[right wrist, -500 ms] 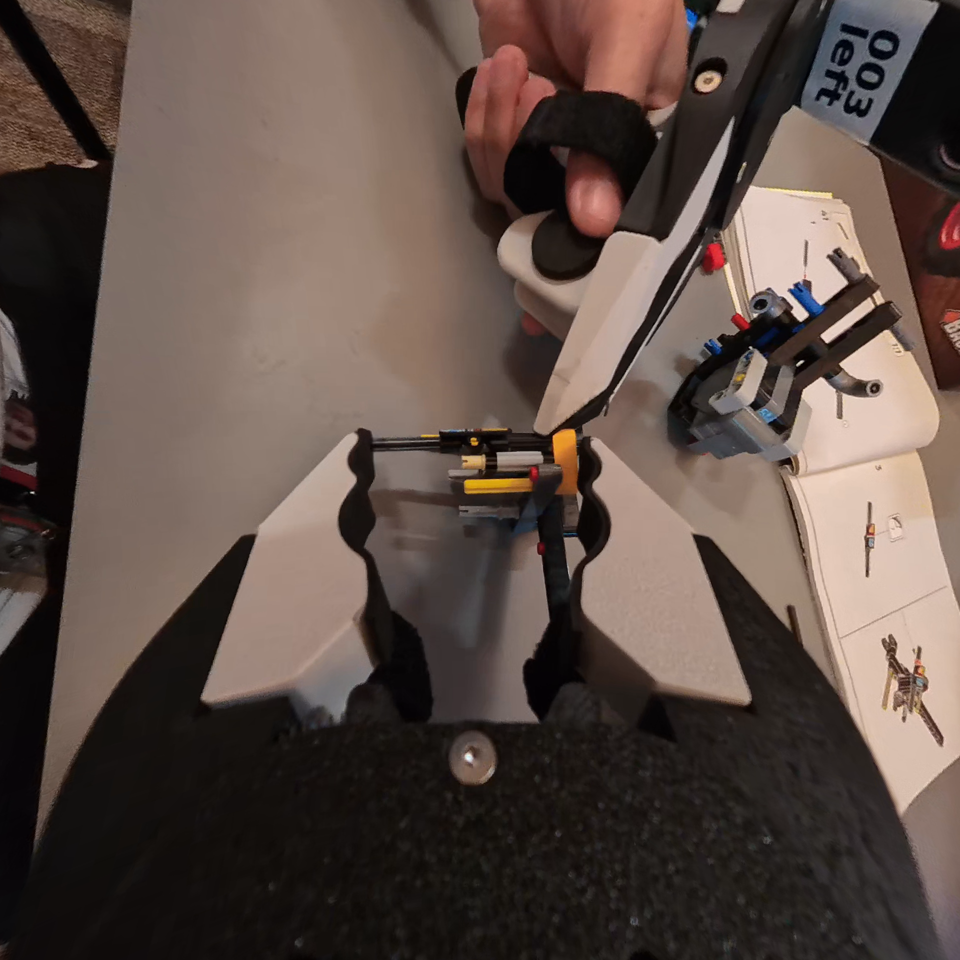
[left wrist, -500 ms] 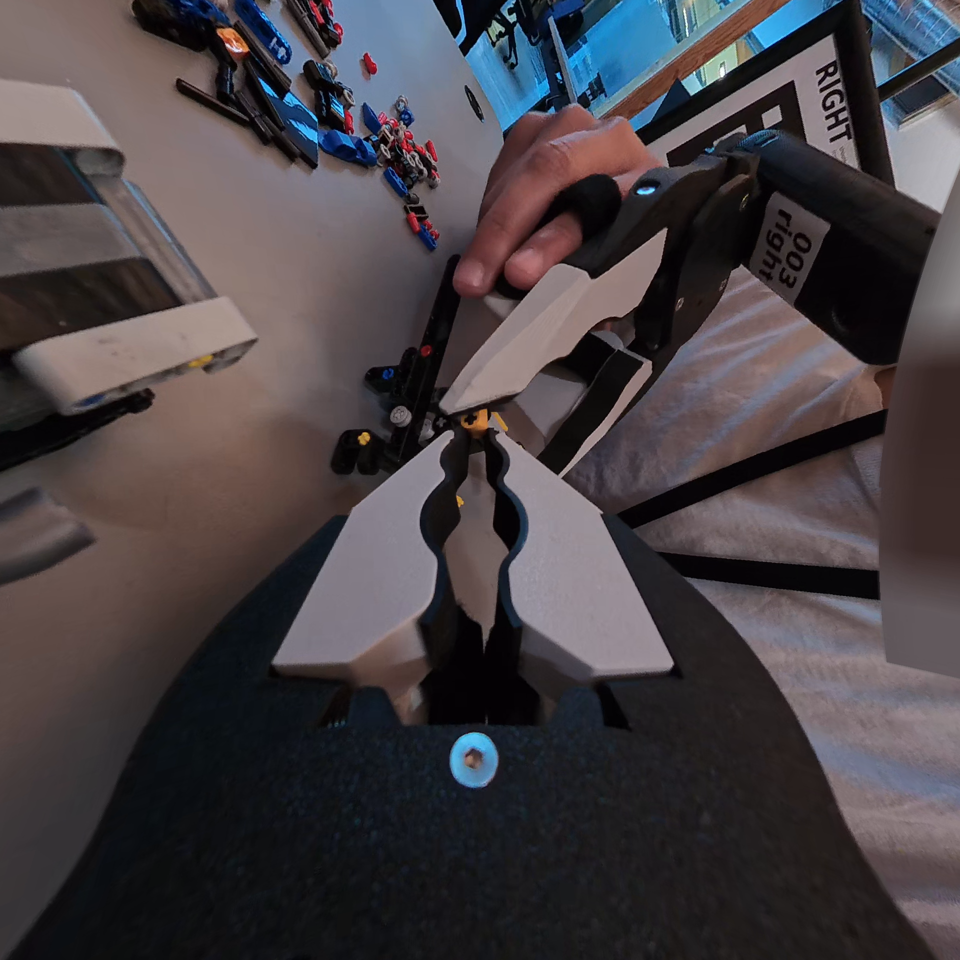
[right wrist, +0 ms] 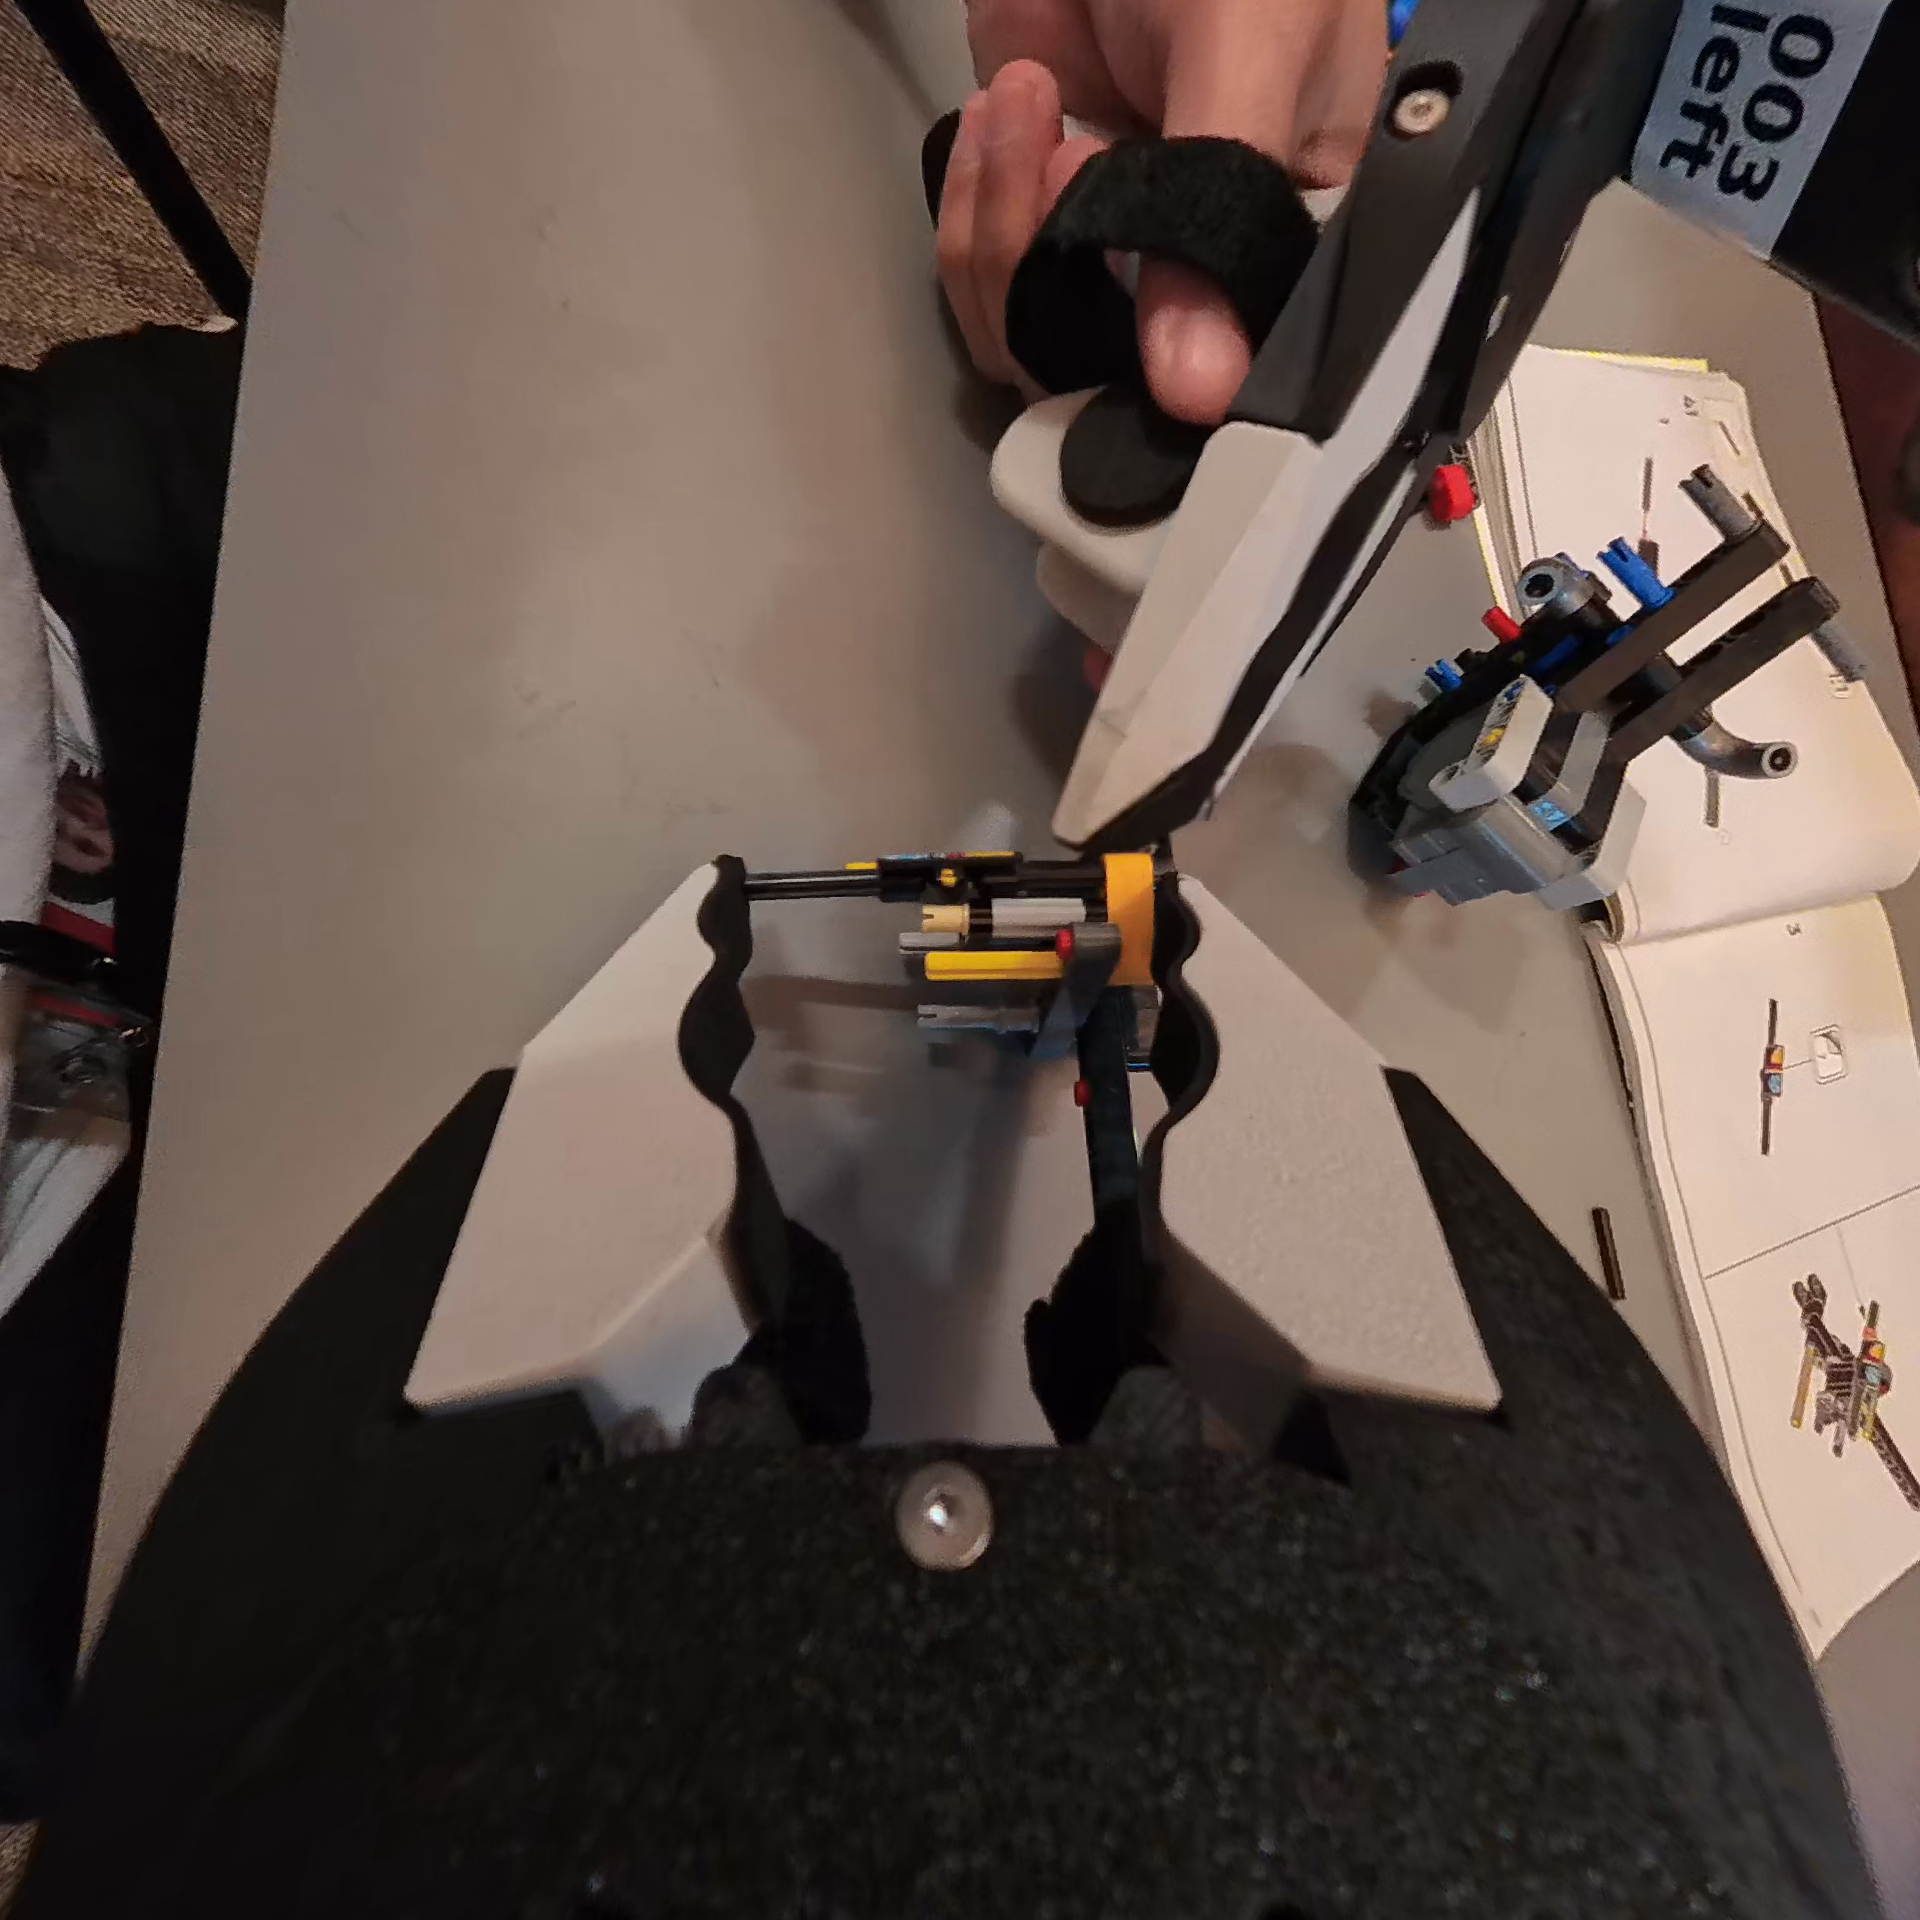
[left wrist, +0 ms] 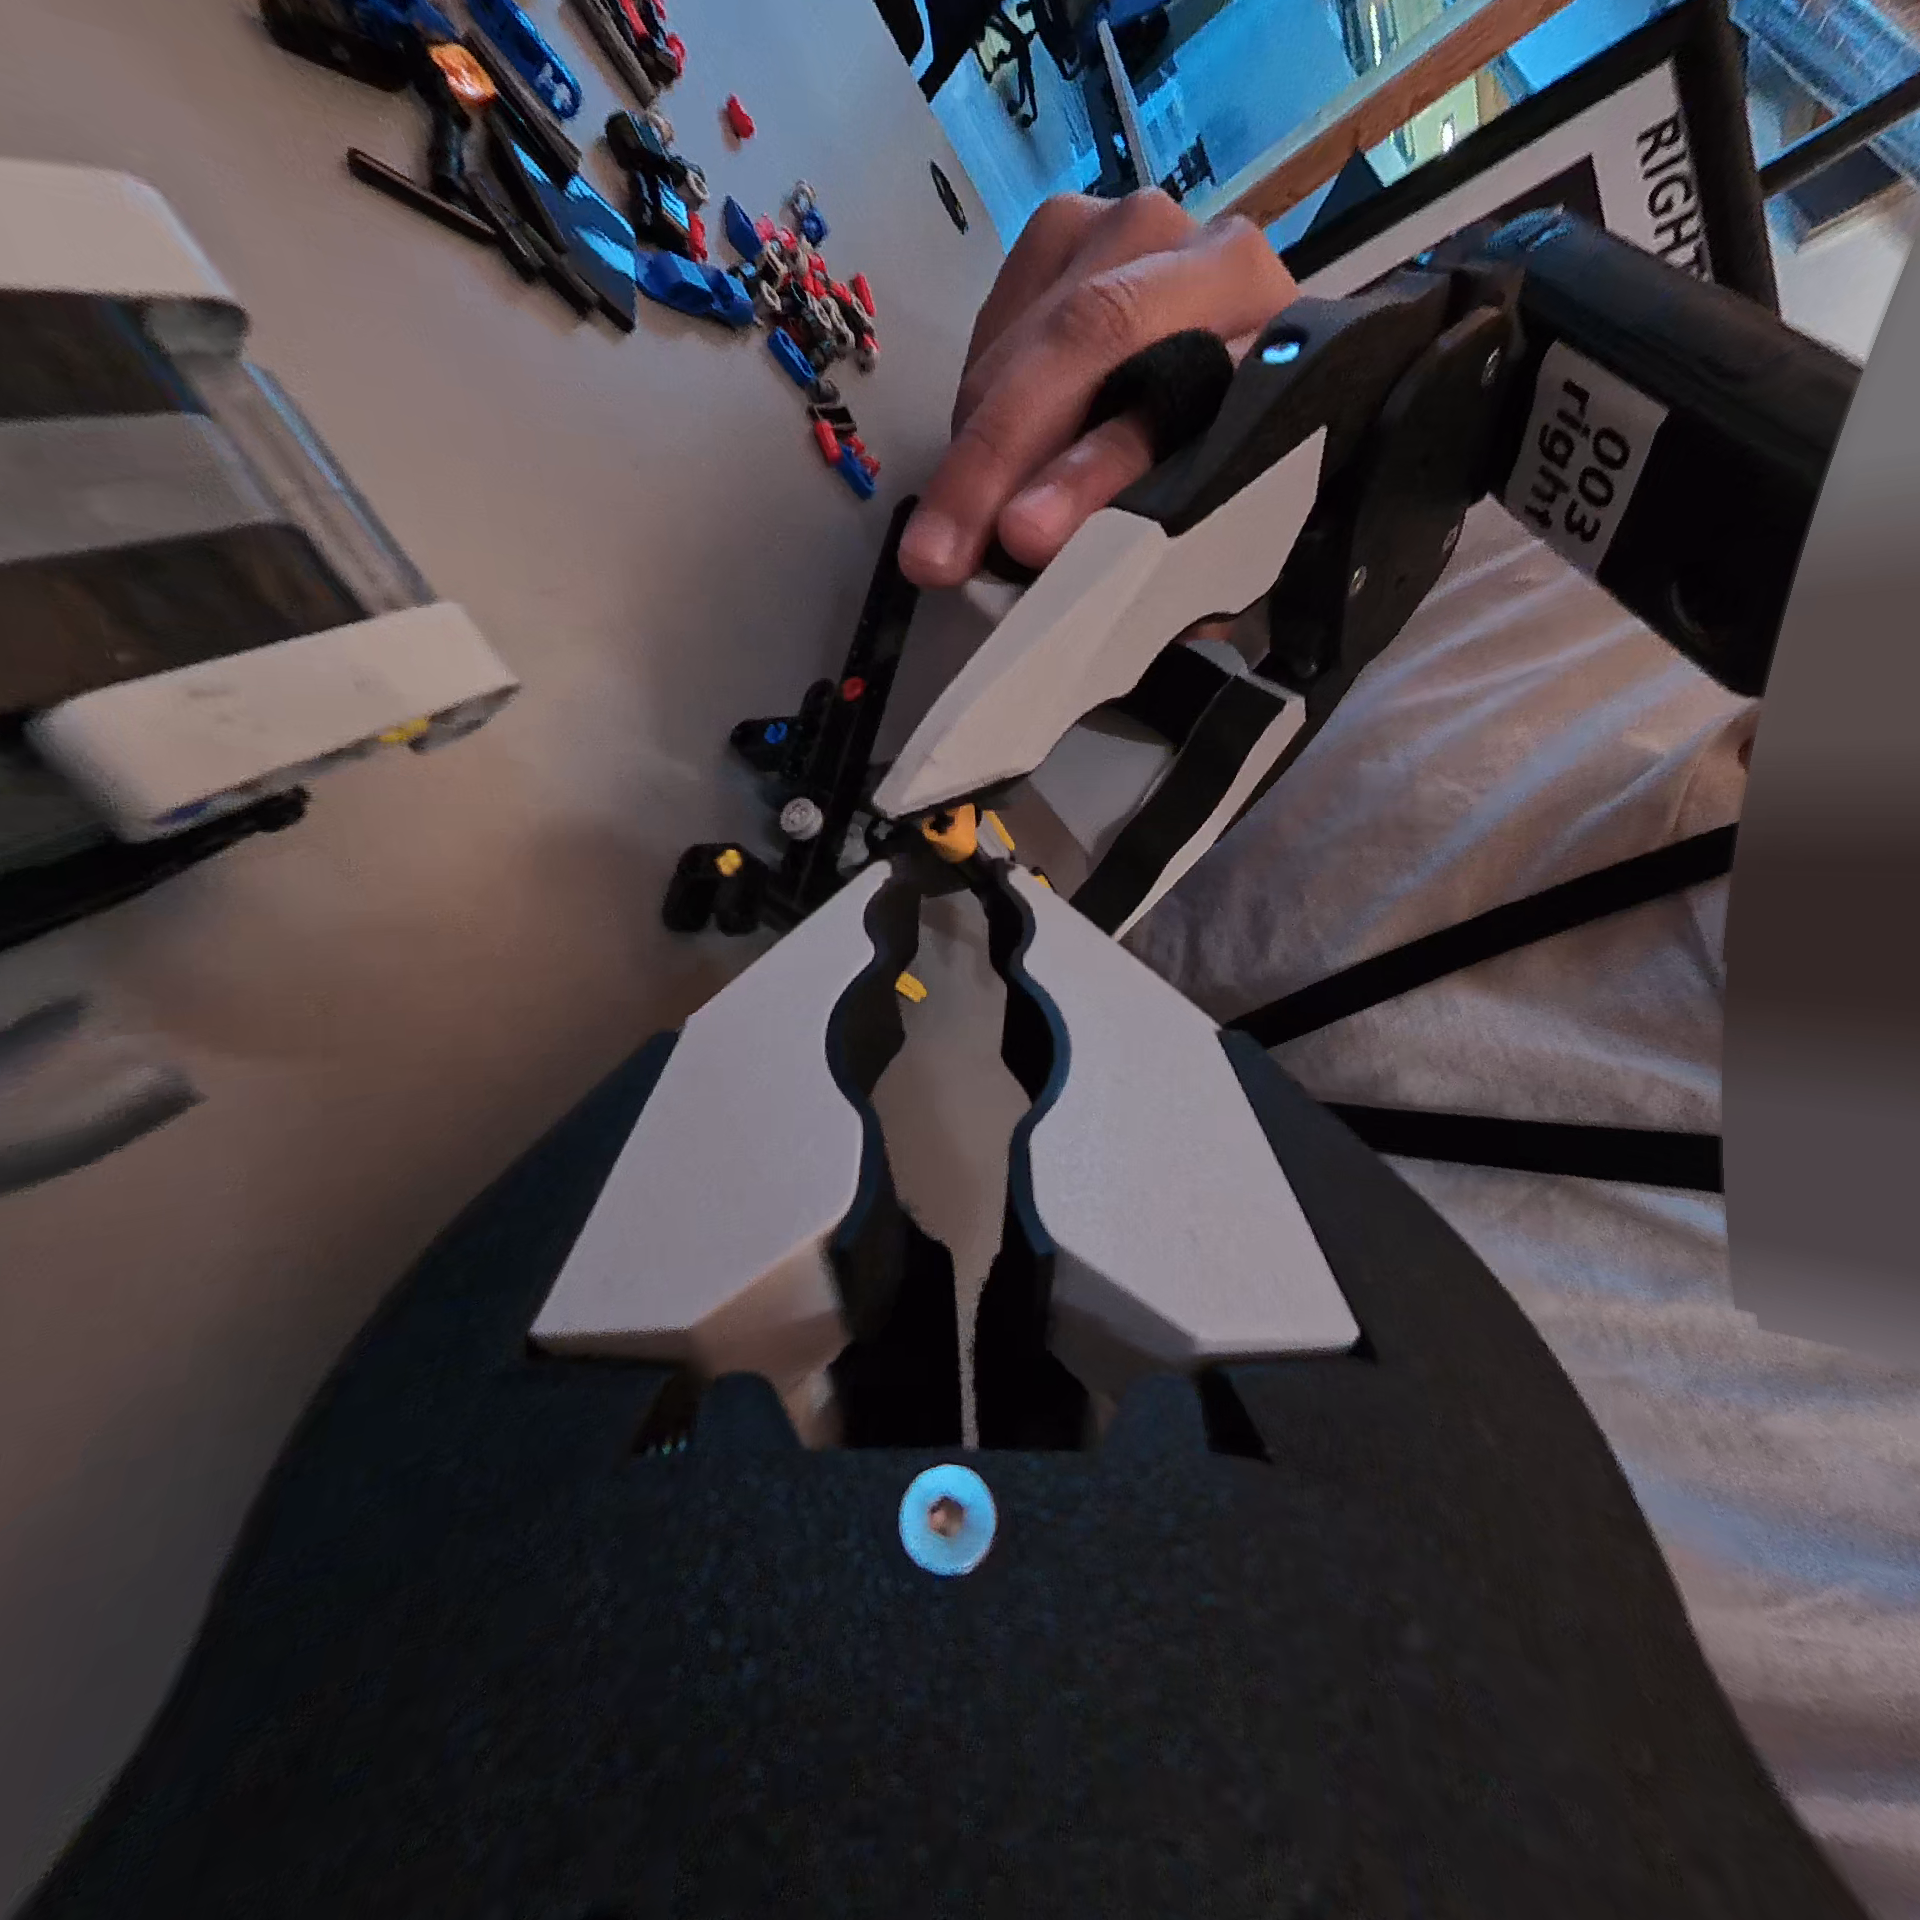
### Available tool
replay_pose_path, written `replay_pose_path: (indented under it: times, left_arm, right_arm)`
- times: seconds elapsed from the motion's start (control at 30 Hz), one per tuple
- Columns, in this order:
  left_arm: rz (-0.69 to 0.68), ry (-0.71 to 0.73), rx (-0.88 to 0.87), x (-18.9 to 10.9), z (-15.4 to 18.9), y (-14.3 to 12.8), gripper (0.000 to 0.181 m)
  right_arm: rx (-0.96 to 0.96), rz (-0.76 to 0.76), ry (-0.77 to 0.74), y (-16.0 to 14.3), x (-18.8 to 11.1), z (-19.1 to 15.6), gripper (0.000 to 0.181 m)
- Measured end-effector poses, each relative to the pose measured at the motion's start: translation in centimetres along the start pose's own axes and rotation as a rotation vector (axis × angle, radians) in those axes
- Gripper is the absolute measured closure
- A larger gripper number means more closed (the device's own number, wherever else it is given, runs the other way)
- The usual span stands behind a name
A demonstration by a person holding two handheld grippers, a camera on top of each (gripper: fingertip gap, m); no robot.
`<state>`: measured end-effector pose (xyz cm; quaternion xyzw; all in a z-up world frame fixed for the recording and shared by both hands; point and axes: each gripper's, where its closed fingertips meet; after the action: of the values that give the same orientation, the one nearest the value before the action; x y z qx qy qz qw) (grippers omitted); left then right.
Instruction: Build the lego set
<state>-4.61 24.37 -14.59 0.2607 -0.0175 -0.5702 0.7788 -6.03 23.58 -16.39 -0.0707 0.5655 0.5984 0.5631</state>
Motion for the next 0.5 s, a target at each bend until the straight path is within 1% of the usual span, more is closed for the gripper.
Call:
replay_pose_path:
  times: [0.03,0.1,0.2,0.27,0.43,0.5]
  left_arm:
    - [0.018,-0.007,-0.008,-0.1,0.0,0.3,0.170]
    - [0.029,-0.016,-0.013,-0.2,0.1,0.5,0.171]
    - [-0.001,-0.019,-0.003,0.2,0.4,-0.1,0.171]
    - [-0.015,-0.016,0.003,0.6,0.5,-0.4,0.175]
    - [0.046,0.000,-0.029,0.8,0.5,0.3,0.176]
    - [0.081,0.009,-0.049,0.7,0.3,0.7,0.176]
  right_arm:
    - [-0.009,0.005,0.006,0.0,0.0,-0.1,0.104]
    - [-0.038,0.019,0.017,0.1,-0.1,-0.4,0.104]
    - [-0.081,0.038,0.035,0.2,-0.2,-0.7,0.104]
    - [-0.096,0.057,0.050,0.2,-0.3,-0.8,0.103]
    - [-0.147,0.086,0.050,-0.3,-0.7,-0.5,0.103]
    - [-0.111,0.100,0.044,-0.6,-1.2,0.1,0.102]
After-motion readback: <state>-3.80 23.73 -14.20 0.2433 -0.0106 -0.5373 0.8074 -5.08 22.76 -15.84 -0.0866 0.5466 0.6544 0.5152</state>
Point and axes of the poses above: each gripper's, where its closed fingertips meet, x out along the fingers, y out of its top, z = x × y across the jaws, and after that the axes turned 6 degrees about -x, right-handed
